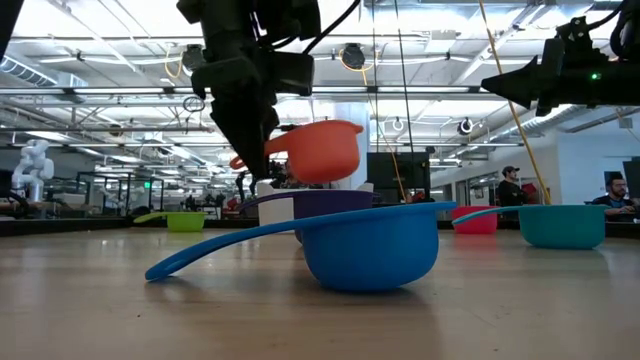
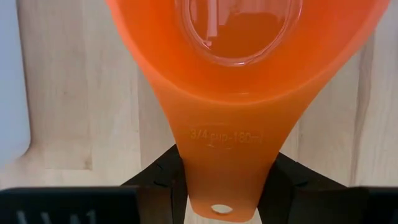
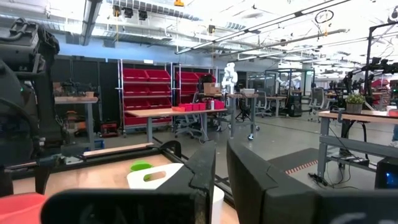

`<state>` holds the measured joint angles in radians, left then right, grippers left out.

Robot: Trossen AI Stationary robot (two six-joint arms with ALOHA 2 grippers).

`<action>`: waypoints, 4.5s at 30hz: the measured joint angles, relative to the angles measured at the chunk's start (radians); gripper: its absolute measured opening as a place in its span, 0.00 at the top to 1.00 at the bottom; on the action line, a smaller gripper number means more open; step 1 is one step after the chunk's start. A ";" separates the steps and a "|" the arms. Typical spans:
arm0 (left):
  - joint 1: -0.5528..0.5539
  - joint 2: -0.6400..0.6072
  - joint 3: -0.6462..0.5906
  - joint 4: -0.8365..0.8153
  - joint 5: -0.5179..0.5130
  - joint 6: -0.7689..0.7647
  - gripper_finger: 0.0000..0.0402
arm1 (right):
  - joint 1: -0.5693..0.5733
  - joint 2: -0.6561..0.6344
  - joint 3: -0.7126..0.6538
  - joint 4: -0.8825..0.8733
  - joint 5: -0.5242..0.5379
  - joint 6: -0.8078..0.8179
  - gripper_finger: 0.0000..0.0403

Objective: Nest measuring cups in basket
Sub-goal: Stack the orange measuring cup on the dark blue measuring cup, then stack the red measuring cup on the orange measuring cup

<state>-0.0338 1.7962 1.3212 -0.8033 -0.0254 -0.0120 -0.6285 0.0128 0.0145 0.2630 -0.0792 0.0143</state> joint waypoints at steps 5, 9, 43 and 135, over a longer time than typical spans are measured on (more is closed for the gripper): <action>0.000 0.000 0.000 0.039 0.000 -0.009 0.66 | 0.000 0.000 0.000 0.000 0.000 0.000 0.92; 0.001 0.000 0.000 0.062 0.000 -0.023 0.66 | 0.000 0.000 0.000 0.001 0.000 0.000 0.92; -0.005 0.128 0.195 -0.184 -0.063 0.002 0.64 | 0.000 0.001 0.000 -0.001 0.000 0.000 0.92; -0.005 -1.080 -0.456 0.410 -0.210 -0.012 0.40 | -0.001 0.275 0.297 -0.190 0.157 0.264 0.92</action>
<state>-0.0388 0.7165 0.8650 -0.3932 -0.2354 -0.0240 -0.6292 0.2881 0.3114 0.0727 0.0779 0.2782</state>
